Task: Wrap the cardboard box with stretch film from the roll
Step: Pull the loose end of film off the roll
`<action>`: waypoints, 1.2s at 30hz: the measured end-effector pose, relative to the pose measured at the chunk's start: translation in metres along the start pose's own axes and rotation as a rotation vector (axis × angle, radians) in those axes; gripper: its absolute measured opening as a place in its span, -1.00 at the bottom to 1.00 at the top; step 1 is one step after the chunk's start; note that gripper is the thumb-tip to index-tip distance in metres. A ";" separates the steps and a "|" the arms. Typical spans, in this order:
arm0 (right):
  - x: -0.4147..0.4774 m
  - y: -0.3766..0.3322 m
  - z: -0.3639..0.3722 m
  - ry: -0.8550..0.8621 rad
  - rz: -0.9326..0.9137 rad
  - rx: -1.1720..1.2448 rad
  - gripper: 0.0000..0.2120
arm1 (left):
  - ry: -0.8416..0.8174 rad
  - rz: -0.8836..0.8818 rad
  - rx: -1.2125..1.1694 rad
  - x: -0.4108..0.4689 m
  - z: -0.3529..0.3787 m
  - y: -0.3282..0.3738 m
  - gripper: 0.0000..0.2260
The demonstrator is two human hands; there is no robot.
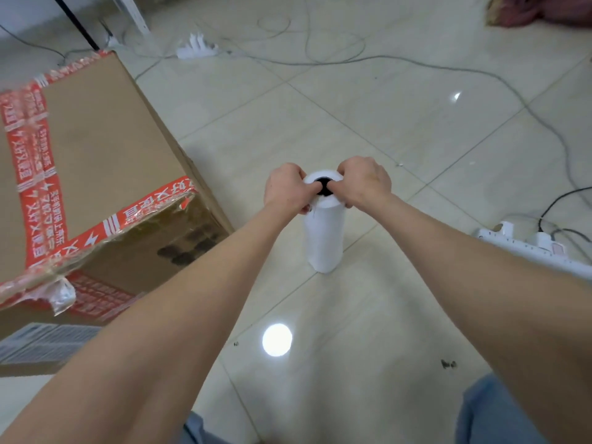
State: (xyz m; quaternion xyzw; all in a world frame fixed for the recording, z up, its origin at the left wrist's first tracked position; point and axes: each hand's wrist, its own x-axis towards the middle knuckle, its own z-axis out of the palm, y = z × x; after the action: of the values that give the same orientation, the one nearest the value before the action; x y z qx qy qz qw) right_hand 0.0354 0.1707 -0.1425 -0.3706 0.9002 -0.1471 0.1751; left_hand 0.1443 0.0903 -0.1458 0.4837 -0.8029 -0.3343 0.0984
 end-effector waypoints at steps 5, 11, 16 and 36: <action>0.004 0.003 0.004 0.048 0.030 0.020 -0.79 | 0.019 -0.029 -0.354 -0.010 0.007 -0.014 -0.80; -0.005 -0.006 0.019 0.074 -0.017 0.042 -0.80 | 0.018 0.016 -0.425 -0.034 0.006 -0.042 -0.56; -0.008 -0.005 0.023 0.112 -0.022 0.047 -0.78 | 0.050 0.056 -0.337 -0.047 0.018 -0.041 -0.50; -0.038 -0.007 0.020 0.085 -0.335 0.006 -0.43 | 0.244 -0.152 -0.626 -0.067 -0.003 -0.045 -0.86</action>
State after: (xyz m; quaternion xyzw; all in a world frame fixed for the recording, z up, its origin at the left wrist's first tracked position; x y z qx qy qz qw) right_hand 0.0736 0.1910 -0.1495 -0.5083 0.8320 -0.1925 0.1108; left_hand 0.2123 0.1311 -0.1611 0.5249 -0.6054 -0.5105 0.3120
